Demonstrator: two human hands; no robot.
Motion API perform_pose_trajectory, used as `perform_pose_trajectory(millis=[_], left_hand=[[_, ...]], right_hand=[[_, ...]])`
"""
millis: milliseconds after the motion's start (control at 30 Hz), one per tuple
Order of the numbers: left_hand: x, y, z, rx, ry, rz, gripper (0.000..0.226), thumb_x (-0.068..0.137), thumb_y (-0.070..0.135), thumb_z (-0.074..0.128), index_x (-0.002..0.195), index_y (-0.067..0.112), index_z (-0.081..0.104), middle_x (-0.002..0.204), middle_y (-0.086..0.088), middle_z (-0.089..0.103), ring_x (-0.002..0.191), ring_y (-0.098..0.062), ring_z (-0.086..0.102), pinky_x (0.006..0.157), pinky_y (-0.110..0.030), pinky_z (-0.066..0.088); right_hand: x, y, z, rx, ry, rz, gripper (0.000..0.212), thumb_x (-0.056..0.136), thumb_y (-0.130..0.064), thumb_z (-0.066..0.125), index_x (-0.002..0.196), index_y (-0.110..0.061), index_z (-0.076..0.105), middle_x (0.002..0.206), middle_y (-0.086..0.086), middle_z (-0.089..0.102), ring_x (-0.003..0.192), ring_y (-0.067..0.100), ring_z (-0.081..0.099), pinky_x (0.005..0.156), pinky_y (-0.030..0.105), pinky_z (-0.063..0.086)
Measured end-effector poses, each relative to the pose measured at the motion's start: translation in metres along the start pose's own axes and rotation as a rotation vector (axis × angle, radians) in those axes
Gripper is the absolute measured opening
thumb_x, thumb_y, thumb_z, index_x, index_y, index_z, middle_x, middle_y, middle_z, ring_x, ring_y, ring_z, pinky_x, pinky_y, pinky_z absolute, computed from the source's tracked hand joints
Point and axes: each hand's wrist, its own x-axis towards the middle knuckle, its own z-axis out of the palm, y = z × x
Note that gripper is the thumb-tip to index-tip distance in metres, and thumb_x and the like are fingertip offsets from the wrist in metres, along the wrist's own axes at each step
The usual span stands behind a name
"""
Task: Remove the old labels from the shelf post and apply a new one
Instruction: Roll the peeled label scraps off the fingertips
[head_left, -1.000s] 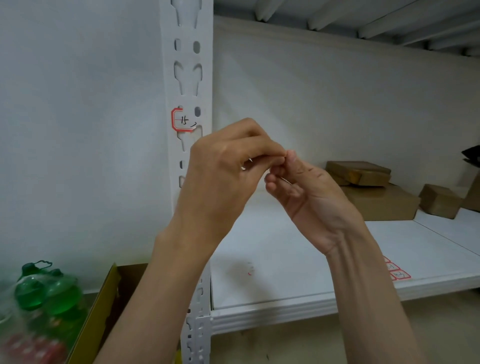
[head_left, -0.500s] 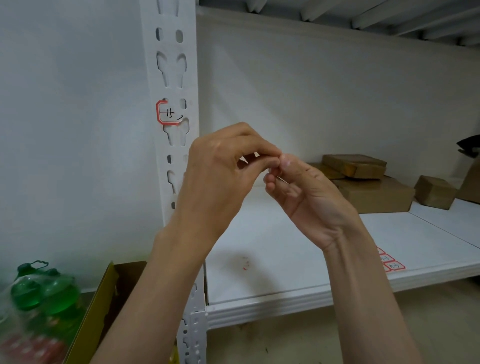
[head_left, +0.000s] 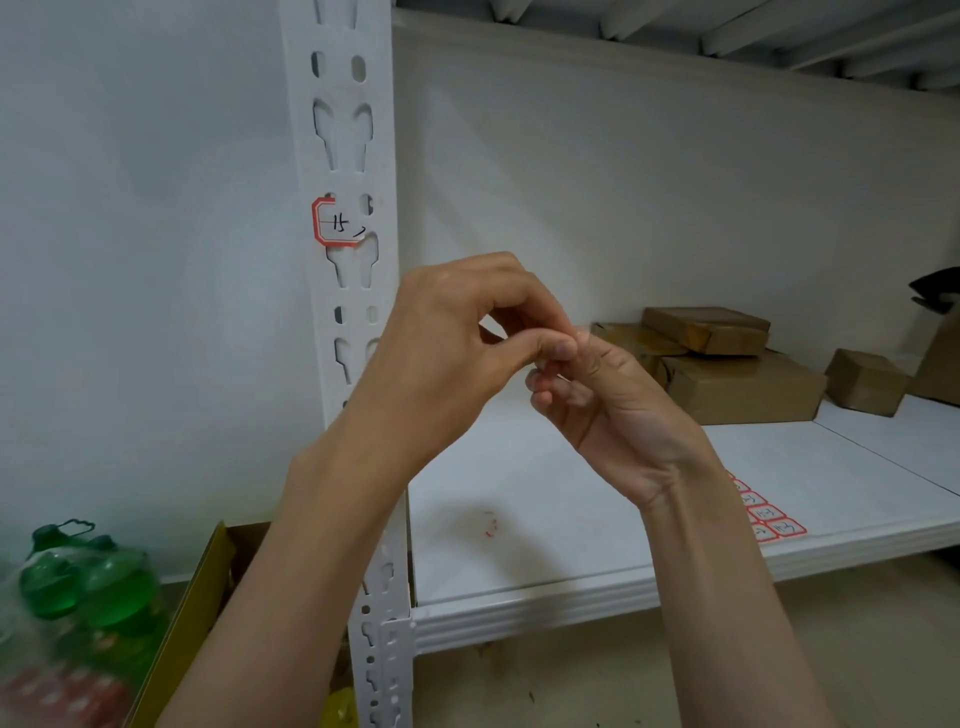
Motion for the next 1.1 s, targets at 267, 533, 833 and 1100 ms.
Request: perform_pose_trajectory(millis=[267,533,833,1100], left_hand=[[0.000,0.013,-0.001,-0.156,0.067,-0.196,0.009,0.075,0.017,0.087,0.083,0.019,0.083,0.078,0.008,0.073,0.074,-0.006,0.070,0.074,-0.036,0.059],[-0.001,0.012,0.003,-0.018,0.059,-0.296,0.005,0.085,0.018,0.078,0.081,0.020,0.078,0.079,0.010,0.070,0.074,-0.004,0.068,0.071,-0.025,0.058],[-0.002,0.005,0.024,0.049,-0.005,-0.341,0.015,0.099,0.009,0.056,0.086,0.016,0.059,0.087,0.006,0.060,0.081,-0.013,0.063,0.073,-0.027,0.053],[-0.007,-0.002,0.031,-0.491,0.171,-0.574,0.010,0.094,0.003,0.066,0.092,0.003,0.076,0.076,-0.002,0.076,0.075,-0.013,0.073,0.074,-0.019,0.059]], right_hand=[[0.004,0.000,0.002,-0.018,-0.002,-0.103,0.042,0.082,-0.019,0.057,0.119,0.001,0.051,0.074,0.007,0.058,0.063,0.011,0.061,0.062,0.019,0.053],[0.008,0.006,-0.002,-0.106,0.075,-0.156,0.014,0.079,-0.014,0.069,0.084,-0.008,0.057,0.070,0.001,0.059,0.062,0.012,0.056,0.062,0.021,0.050],[0.009,0.009,-0.006,-0.096,0.105,-0.160,0.015,0.078,-0.016,0.069,0.087,-0.006,0.062,0.080,0.004,0.065,0.073,0.013,0.067,0.075,0.021,0.055],[0.005,0.006,-0.008,0.103,0.174,-0.130,0.010,0.084,-0.014,0.062,0.086,-0.009,0.070,0.075,0.002,0.068,0.069,0.011,0.068,0.069,0.018,0.057]])
